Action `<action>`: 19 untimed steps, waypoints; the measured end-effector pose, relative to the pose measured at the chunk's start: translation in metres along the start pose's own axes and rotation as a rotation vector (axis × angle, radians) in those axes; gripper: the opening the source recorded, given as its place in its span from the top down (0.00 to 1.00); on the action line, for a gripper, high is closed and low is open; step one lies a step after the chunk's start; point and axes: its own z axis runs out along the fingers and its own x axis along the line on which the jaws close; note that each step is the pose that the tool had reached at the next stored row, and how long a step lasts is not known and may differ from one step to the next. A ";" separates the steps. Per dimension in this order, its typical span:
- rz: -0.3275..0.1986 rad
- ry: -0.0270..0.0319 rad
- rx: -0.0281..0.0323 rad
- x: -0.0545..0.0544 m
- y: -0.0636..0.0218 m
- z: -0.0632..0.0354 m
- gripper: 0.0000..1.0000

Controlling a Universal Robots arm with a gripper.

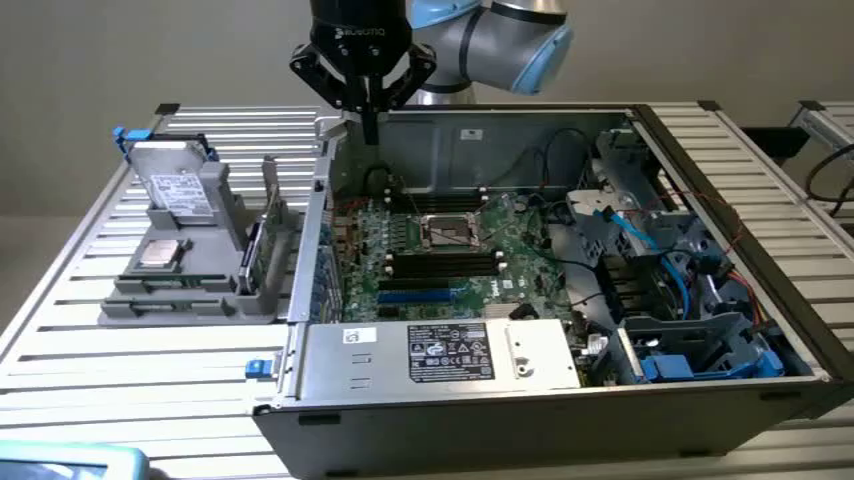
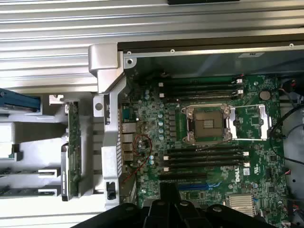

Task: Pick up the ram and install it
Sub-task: 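Reach for the ram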

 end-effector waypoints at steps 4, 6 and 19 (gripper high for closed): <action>0.000 0.0000 0.0000 0.000 0.0000 0.0000 0.89; 0.000 0.0000 0.0000 0.000 0.0000 0.0000 0.89; 0.000 0.0030 0.0003 0.021 -0.0015 -0.0004 0.89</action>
